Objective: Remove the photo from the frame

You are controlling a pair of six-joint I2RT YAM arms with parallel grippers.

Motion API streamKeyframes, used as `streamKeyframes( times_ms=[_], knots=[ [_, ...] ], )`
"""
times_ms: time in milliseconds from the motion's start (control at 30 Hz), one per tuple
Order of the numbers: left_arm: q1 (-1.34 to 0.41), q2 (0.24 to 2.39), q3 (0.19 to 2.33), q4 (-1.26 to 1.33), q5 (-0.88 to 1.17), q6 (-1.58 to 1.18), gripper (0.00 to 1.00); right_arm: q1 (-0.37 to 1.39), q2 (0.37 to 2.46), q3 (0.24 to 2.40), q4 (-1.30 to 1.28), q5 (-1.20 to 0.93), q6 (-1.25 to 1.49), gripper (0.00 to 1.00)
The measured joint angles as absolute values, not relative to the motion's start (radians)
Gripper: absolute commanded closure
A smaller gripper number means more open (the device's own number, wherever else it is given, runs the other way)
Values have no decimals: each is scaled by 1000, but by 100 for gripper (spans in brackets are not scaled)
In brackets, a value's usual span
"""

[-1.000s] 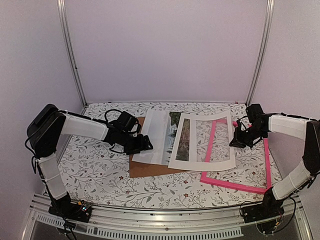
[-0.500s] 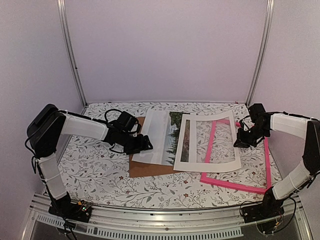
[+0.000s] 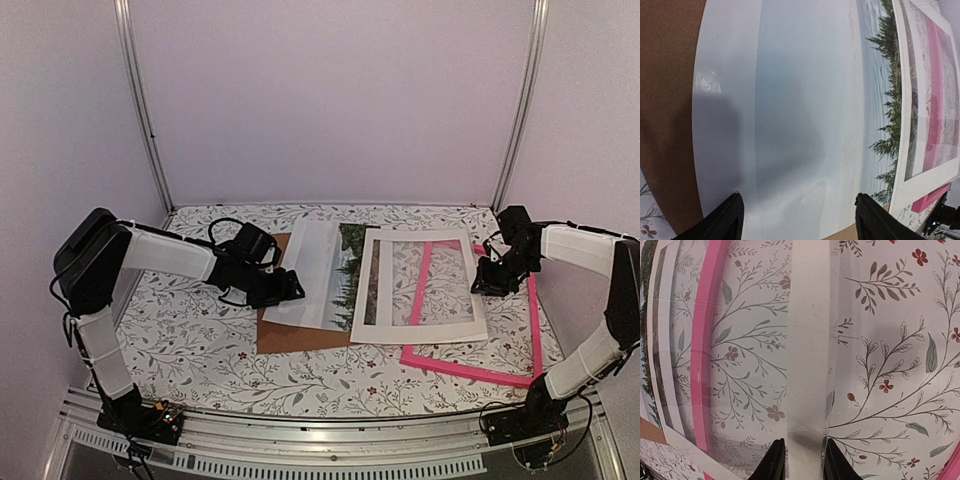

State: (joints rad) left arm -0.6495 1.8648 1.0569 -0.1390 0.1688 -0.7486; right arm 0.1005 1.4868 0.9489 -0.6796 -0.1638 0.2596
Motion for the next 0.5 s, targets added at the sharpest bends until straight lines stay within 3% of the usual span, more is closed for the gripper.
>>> streamKeyframes(
  times_ms=[400, 500],
  knots=[
    [-649, 1863, 1052, -131, 167, -749, 21, 97, 1487, 959, -694, -105, 257, 15],
    [-649, 1863, 1052, -131, 166, -749, 21, 98, 1487, 960, -696, -98, 258, 9]
  ],
)
